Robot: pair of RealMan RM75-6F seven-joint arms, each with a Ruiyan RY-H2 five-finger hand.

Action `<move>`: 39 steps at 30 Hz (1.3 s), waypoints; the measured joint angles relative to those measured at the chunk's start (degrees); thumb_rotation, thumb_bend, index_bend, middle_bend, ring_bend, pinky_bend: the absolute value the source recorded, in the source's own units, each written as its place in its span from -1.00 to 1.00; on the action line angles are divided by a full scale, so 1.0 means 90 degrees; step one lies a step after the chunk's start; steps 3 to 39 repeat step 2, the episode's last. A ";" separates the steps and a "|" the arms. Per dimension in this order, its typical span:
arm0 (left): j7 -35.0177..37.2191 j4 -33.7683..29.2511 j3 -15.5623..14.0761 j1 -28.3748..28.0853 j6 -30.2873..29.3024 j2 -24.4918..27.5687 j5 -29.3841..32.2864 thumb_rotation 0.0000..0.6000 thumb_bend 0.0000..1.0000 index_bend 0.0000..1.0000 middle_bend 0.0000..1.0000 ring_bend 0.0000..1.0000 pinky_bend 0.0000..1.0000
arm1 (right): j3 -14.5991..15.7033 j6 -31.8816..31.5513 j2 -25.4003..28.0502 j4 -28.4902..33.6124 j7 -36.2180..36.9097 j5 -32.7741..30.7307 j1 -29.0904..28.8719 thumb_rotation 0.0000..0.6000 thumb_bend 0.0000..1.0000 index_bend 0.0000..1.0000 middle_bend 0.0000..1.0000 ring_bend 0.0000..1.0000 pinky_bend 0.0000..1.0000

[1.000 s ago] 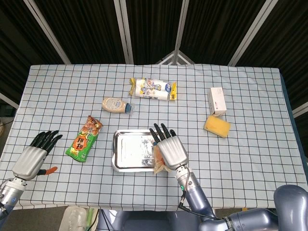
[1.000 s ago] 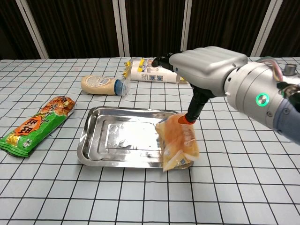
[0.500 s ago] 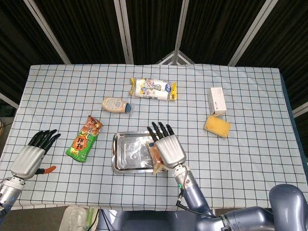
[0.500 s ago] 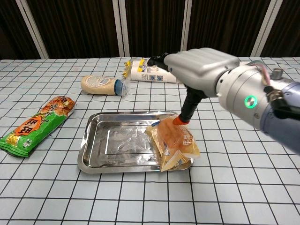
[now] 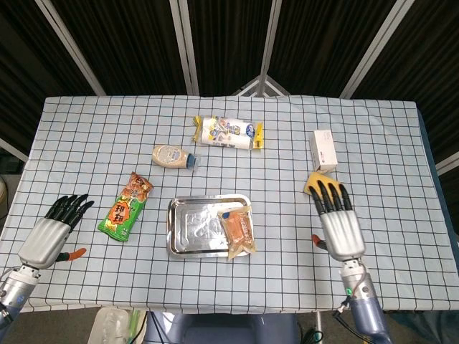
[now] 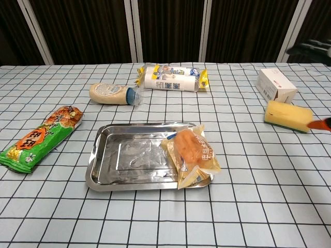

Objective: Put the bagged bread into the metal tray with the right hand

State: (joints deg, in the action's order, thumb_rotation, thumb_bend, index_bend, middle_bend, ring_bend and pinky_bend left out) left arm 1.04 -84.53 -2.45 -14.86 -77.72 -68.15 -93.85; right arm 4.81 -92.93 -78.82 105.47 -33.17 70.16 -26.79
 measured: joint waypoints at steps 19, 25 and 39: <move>-0.0070 -0.0002 -0.0007 -0.0003 0.0005 -0.0032 -0.0016 1.00 -0.91 -1.00 -1.00 -1.00 -1.00 | 0.0212 -0.0106 0.0067 -0.0615 0.0719 0.0199 0.0327 1.00 -0.61 -1.00 -1.00 -1.00 -1.00; -0.0070 -0.0002 -0.0007 -0.0003 0.0005 -0.0032 -0.0016 1.00 -0.91 -1.00 -1.00 -1.00 -1.00 | 0.0212 -0.0106 0.0067 -0.0615 0.0719 0.0199 0.0327 1.00 -0.61 -1.00 -1.00 -1.00 -1.00; -0.0070 -0.0002 -0.0007 -0.0003 0.0005 -0.0032 -0.0016 1.00 -0.91 -1.00 -1.00 -1.00 -1.00 | 0.0212 -0.0106 0.0067 -0.0615 0.0719 0.0199 0.0327 1.00 -0.61 -1.00 -1.00 -1.00 -1.00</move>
